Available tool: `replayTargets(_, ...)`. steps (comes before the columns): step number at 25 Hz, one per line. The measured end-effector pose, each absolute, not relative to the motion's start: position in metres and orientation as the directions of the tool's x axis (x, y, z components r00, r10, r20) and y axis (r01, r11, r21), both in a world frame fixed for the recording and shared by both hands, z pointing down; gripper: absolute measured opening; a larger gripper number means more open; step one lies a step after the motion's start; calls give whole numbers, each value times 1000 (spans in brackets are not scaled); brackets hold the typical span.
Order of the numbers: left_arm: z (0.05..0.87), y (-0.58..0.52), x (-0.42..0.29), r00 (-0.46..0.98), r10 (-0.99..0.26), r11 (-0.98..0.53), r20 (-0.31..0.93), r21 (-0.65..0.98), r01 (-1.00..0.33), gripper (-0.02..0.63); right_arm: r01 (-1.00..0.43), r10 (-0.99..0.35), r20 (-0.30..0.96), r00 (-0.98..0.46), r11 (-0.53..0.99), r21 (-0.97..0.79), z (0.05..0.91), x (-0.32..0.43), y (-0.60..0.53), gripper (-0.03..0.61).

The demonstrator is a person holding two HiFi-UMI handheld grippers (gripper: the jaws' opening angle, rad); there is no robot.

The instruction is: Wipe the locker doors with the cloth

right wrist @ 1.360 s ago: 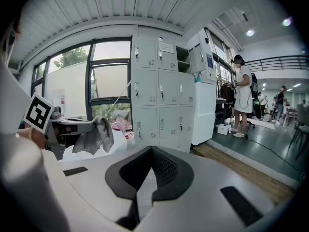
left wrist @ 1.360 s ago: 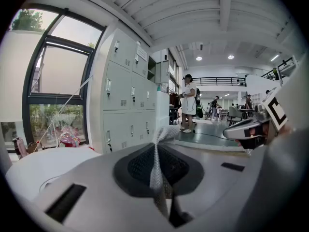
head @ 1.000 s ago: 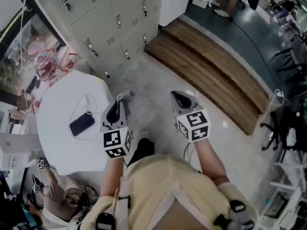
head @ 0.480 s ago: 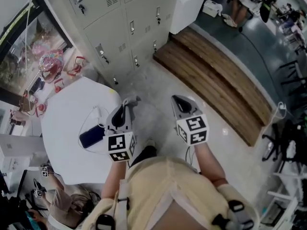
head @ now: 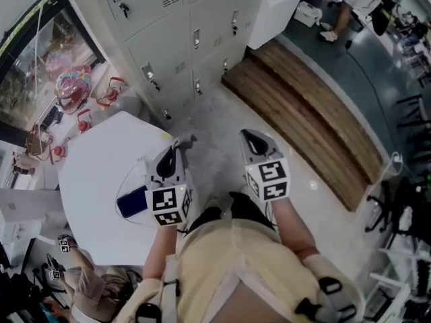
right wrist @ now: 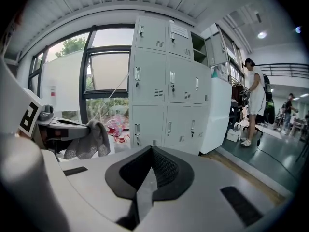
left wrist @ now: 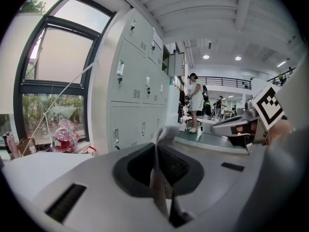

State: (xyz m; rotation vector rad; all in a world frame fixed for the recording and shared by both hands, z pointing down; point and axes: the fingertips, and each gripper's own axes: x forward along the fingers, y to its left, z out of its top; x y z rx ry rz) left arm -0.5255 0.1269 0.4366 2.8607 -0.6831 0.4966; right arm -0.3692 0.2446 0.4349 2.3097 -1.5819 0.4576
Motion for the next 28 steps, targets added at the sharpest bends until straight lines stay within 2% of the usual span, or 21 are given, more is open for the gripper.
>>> replayTargets(10, 447, 93, -482, 782, -513, -823, 353, 55, -565, 17, -955, -868, 399, 295, -285, 86, 439, -296, 200, 4)
replayTargets(28, 436, 56, -314, 600, -730, -618, 327, 59, -784, 17, -997, -902, 427, 66, -44, 61, 432, -107, 132, 3)
